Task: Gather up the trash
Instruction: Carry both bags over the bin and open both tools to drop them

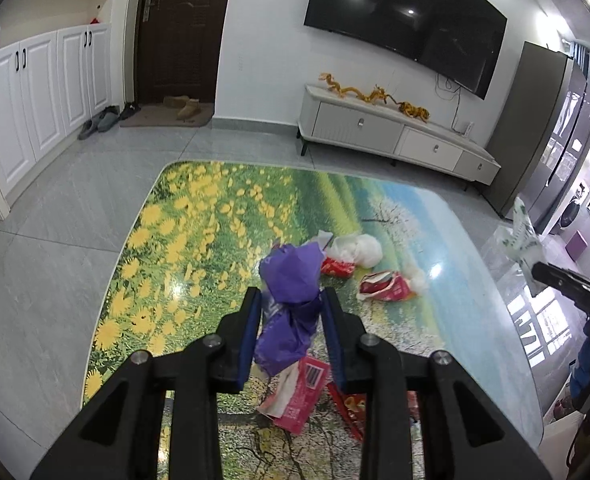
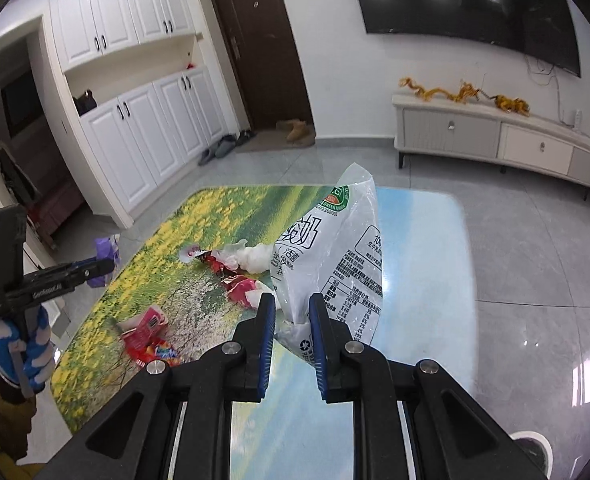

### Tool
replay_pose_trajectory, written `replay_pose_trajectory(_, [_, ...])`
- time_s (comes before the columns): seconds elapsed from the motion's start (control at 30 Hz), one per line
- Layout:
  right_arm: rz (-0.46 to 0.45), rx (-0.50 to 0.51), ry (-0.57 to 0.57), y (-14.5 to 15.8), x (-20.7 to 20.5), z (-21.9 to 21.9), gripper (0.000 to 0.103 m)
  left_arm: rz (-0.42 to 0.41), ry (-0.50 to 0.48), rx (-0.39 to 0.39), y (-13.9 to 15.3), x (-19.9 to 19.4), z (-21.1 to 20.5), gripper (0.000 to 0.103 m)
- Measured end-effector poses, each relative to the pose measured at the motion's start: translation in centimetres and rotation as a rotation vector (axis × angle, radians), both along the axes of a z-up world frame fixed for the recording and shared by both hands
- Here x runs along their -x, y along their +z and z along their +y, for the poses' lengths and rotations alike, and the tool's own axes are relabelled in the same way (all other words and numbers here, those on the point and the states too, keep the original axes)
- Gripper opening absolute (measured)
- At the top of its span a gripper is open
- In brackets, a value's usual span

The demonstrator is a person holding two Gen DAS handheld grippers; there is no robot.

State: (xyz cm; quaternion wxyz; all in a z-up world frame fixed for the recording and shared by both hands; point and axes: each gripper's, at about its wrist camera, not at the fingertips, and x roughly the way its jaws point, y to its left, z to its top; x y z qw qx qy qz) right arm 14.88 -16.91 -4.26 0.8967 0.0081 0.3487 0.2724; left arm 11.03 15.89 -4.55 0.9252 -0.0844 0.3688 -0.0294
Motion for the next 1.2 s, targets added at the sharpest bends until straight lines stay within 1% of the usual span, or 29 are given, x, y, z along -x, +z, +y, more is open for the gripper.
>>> replay_pose_trajectory(0.1, [-0.025,-0.015,-0.033,0.6,1.9,-2.5,0.017,-0.023,-0.018,-0.015,1.4,0.5,-1.3,0.029])
replay_pose_trajectory(0.2, [-0.04,-0.024,-0.092,0.7,3.9,-5.7,0.017,-0.035,-0.072,-0.029,2.7,0.7,-4.0,0.029])
replay_pose_trajectory(0.27, [-0.041,-0.032,-0.139,0.4,5.0,-7.9,0.017,-0.038,-0.131,-0.042,3.3,0.6,-6.7,0.029])
replay_pose_trajectory(0.4, [-0.017,-0.034,-0.252,-1.6,7.4,-13.3,0.017,-0.018,-0.271,-0.048,3.4,0.2,-13.1,0.029])
replay_pose_trajectory(0.5, [0.022,-0.041,-0.332,-3.7,9.0,-17.4,0.017,0.026,-0.398,-0.043,2.6,-0.4,-19.7,0.029])
replay_pose_trajectory(0.6, [0.057,-0.033,-0.412,-6.0,10.6,-21.0,0.017,0.058,-0.5,-0.064,1.8,-0.7,-25.7,0.029])
replay_pose_trajectory(0.67, [0.085,-0.047,-0.456,-7.5,11.4,-23.3,0.017,0.084,-0.573,-0.075,1.1,-0.8,-30.1,0.029])
replay_pose_trajectory(0.73, [0.115,-0.064,-0.499,-9.1,12.0,-25.5,0.017,0.124,-0.641,-0.067,0.3,-1.0,-34.6,0.029])
replay_pose_trajectory(0.83, [0.16,-0.103,-0.55,-11.1,12.6,-28.4,0.017,0.172,-0.695,-0.06,-0.9,-1.3,-39.7,0.029])
replay_pose_trajectory(0.97, [0.214,-0.132,-0.59,-13.5,12.6,-30.9,0.017,0.236,-0.758,-0.039,-2.7,-1.9,-45.7,0.03])
replay_pose_trajectory(1.13, [0.276,-0.161,-0.622,-16.0,12.5,-33.2,0.019,0.298,-0.812,-0.036,-4.9,-2.0,-50.4,0.03])
replay_pose_trajectory(1.2, [0.3,-0.176,-0.643,-17.0,12.7,-34.1,0.019,0.318,-0.828,-0.029,-5.7,-1.9,-51.7,0.034])
